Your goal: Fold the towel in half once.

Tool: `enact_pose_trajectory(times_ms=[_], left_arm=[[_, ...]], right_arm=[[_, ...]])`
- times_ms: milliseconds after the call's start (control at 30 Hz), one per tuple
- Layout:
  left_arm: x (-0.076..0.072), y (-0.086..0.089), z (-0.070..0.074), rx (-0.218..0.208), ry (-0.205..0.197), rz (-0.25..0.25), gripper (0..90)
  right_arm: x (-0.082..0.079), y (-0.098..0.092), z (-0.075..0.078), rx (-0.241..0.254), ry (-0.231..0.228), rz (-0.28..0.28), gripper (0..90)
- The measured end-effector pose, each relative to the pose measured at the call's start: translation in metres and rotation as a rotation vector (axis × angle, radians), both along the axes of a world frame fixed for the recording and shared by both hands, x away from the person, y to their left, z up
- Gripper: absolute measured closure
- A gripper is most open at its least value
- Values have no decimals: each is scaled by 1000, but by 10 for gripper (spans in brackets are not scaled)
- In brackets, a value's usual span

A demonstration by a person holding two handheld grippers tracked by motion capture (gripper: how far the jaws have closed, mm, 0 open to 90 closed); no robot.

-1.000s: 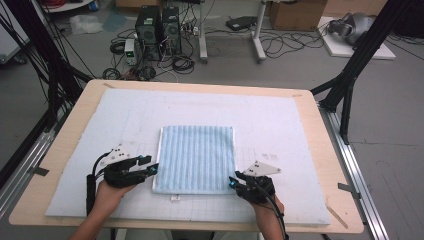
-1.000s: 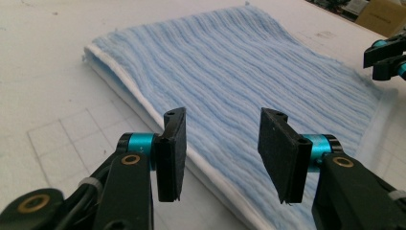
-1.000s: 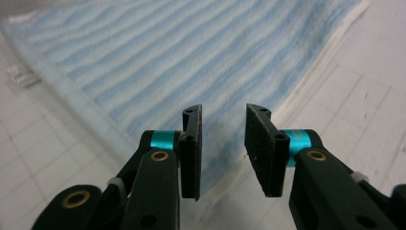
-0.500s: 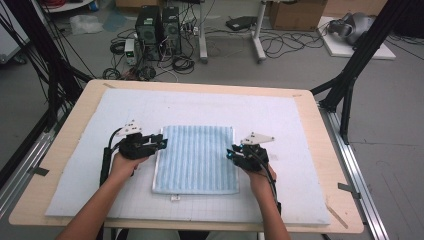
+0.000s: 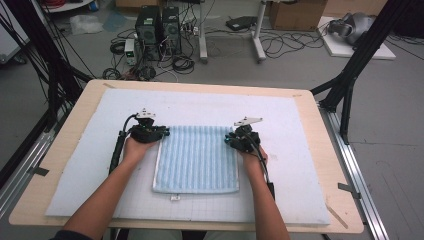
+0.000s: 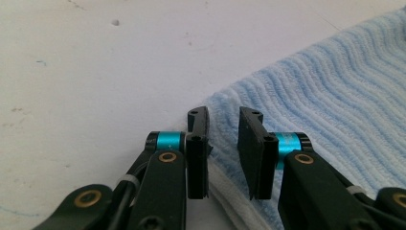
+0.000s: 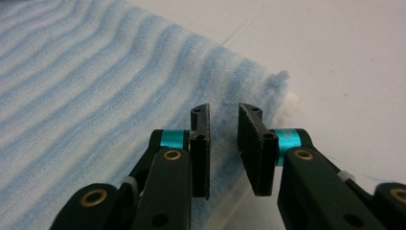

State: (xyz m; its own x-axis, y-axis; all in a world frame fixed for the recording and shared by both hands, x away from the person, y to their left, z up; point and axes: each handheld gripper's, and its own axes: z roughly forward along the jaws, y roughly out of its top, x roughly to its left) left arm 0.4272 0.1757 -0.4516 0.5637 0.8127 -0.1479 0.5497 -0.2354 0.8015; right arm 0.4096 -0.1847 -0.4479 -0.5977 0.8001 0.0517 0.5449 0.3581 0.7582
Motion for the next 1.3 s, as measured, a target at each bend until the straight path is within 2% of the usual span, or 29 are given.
enact_pose_trajectory(times_ms=[100, 167, 233, 300, 367, 500, 600, 667, 733, 833, 933, 1000, 1133, 1300], left_arm=[[-1, -2, 1, 34, -16, -12, 733], [-2, -1, 1, 28, -14, -15, 722], [-3, 2, 3, -11, 1, -21, 682], [-7, 6, 8, -36, -9, -40, 642], [-15, 11, 14, -94, -61, -55, 607], [-30, 17, 21, -170, -104, -90, 514], [-41, 22, 25, -202, -135, -118, 436], [-47, 25, 26, -225, -153, -123, 401], [-51, 29, 26, -253, -157, -128, 341], [-55, 33, 26, -283, -162, -130, 284], [-58, 33, 28, -290, -179, -128, 191], [-61, 34, 28, -293, -192, -133, 190], [-66, 38, 26, -272, -204, -125, 191], [-67, 41, 24, -258, -205, -115, 205]], right_arm=[[-2, -3, 1, 3, 7, -22, 729], [-4, -5, 3, -16, -3, -24, 708], [-9, -8, 4, -10, -13, -22, 687], [-15, -14, 7, 12, -29, -16, 667], [-23, -21, 9, 34, -48, -7, 644], [-41, -37, 16, 90, -88, -10, 562], [-53, -45, 25, 111, -104, -19, 419], [-61, -48, 31, 122, -136, -26, 358], [-68, -49, 33, 108, -156, -21, 296], [-76, -51, 32, 87, -158, -27, 225], [-80, -54, 29, 68, -165, -47, 161], [-82, -57, 27, 66, -171, -64, 118], [-87, -59, 28, 55, -186, -56, 117], [-89, -63, 29, 78, -204, -73, 117]])
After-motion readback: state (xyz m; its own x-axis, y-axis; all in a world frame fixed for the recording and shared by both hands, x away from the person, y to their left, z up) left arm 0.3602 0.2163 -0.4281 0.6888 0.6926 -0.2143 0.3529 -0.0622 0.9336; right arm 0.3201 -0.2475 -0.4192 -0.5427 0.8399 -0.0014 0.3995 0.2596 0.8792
